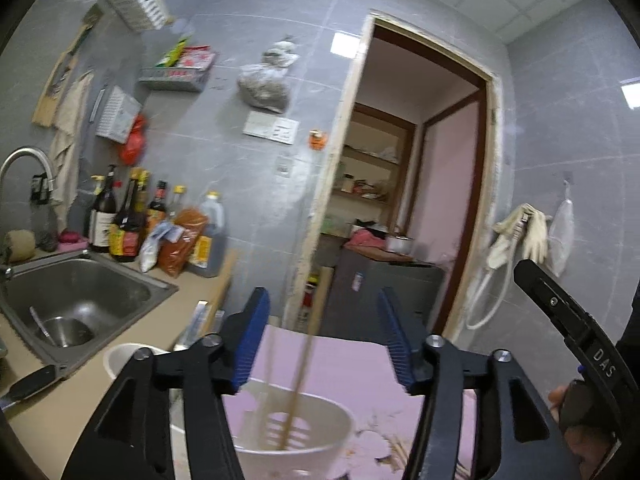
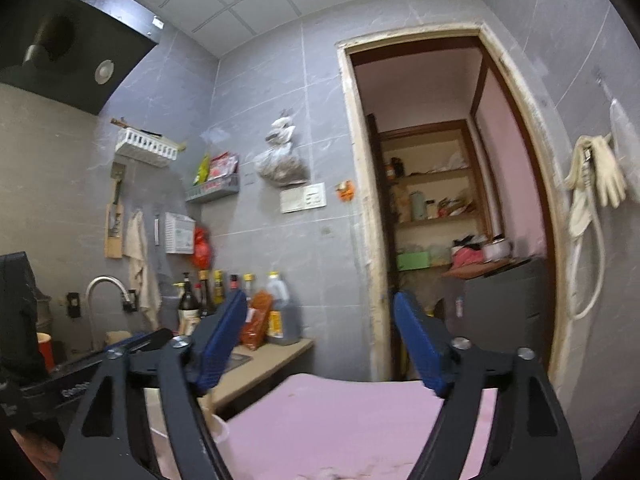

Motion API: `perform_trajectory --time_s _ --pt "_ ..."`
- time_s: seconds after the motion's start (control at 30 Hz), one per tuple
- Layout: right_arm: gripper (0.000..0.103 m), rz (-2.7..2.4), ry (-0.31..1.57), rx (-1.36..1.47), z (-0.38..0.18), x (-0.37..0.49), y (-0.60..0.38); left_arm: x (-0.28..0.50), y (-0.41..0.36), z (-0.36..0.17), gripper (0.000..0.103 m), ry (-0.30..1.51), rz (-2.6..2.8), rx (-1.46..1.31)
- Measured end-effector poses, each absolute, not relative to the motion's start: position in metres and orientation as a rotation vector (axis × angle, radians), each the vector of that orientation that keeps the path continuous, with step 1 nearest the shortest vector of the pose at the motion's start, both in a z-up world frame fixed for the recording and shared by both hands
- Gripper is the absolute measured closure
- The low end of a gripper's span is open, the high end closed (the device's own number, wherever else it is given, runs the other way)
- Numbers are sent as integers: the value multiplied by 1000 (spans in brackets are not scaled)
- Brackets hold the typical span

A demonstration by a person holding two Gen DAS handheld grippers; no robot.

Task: Organize utensils
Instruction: 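Open both grippers to drop the chopsticks into the basket, then move both grippers back toward the remaining spoons and chopsticks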

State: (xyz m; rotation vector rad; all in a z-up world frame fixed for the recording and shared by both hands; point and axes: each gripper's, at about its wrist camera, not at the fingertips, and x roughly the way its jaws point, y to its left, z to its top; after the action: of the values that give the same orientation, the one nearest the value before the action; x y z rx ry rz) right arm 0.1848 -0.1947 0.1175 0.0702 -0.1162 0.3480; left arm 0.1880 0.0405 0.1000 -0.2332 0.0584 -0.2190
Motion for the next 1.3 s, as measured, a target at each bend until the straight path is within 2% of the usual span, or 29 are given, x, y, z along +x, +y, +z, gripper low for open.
perform_trajectory --time_s 0.07,0.13,0.27,0.33,0.6,1.1,1.2,1.3 --pt "13 315 -124 60 115 180 -206 186 31 100 35 59 -246 -228" --pt "4 287 -123 53 112 176 -219 185 20 100 28 61 -271 -219" --pt "0 244 -112 28 105 168 -242 183 0 97 11 74 -315 -183" --pt "0 226 -103 18 101 164 -252 182 -12 95 9 85 -351 -152" --pt "0 176 -18 1 85 158 -286 186 -48 74 9 173 -421 -42" --pt "1 169 269 -92 40 174 -291 222 -75 21 9 494 -463 15" --pt "6 188 325 -97 32 178 -291 228 -80 13 9 544 -480 28" --pt "20 214 381 -102 26 183 -290 234 -82 9 11 588 -502 39"
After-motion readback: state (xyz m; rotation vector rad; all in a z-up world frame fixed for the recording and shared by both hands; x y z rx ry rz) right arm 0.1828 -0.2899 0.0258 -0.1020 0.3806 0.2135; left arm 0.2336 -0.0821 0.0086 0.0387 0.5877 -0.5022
